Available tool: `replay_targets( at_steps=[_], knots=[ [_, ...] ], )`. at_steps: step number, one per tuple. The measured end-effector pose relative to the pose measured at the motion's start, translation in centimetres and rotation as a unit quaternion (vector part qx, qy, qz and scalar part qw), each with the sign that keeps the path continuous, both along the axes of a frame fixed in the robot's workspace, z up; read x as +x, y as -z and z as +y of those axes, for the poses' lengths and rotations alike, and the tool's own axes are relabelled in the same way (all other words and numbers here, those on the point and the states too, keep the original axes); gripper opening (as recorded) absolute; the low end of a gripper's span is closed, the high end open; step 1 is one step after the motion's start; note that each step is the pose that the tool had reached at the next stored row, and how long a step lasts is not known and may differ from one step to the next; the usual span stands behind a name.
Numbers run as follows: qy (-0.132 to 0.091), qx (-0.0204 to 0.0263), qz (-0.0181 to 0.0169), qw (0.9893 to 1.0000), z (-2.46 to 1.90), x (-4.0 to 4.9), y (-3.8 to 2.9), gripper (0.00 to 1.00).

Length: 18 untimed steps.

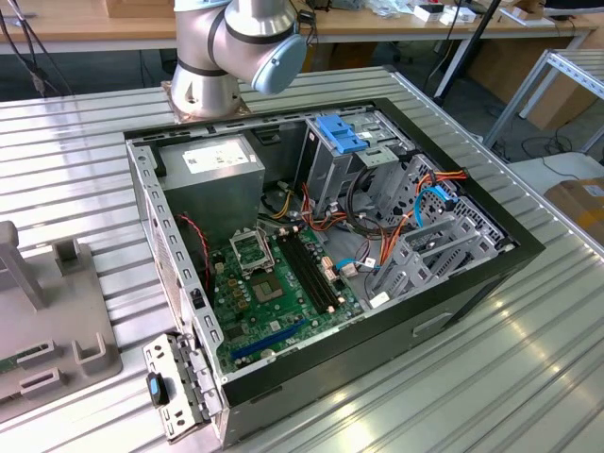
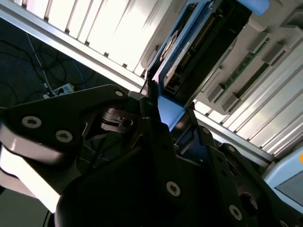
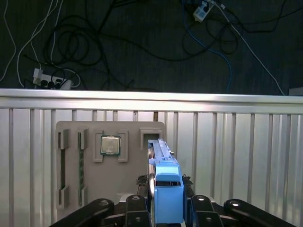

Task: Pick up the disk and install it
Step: 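Pick up the disk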

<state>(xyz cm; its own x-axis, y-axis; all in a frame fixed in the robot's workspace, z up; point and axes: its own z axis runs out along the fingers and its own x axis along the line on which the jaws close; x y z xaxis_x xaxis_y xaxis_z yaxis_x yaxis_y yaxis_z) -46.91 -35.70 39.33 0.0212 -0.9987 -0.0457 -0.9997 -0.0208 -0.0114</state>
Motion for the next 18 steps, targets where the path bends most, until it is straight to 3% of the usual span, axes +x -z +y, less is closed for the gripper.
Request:
replay_targets(
  at_steps=[4,7,8,11,15,18],
  knots=[
    [0.0,0.0002,-0.0002,1.0,0.0,-0.01,-1.53,0.36],
    [0.0,0.0009,-0.0002,1.0,0.0,-0.01,-2.94,0.36],
    [0.0,0.0019,-0.0003,1.0,0.0,-0.01,-3.69,0.36],
    [0.0,0.0036,-0.0003,1.0,0.0,-0.01,-4.9,0.36],
    [0.0,0.0063,-0.0003,1.0,0.0,-0.01,-5.92,0.36],
    [0.0,0.0069,-0.0003,1.0,0.0,0.0,-6.11,0.36]
  ],
)
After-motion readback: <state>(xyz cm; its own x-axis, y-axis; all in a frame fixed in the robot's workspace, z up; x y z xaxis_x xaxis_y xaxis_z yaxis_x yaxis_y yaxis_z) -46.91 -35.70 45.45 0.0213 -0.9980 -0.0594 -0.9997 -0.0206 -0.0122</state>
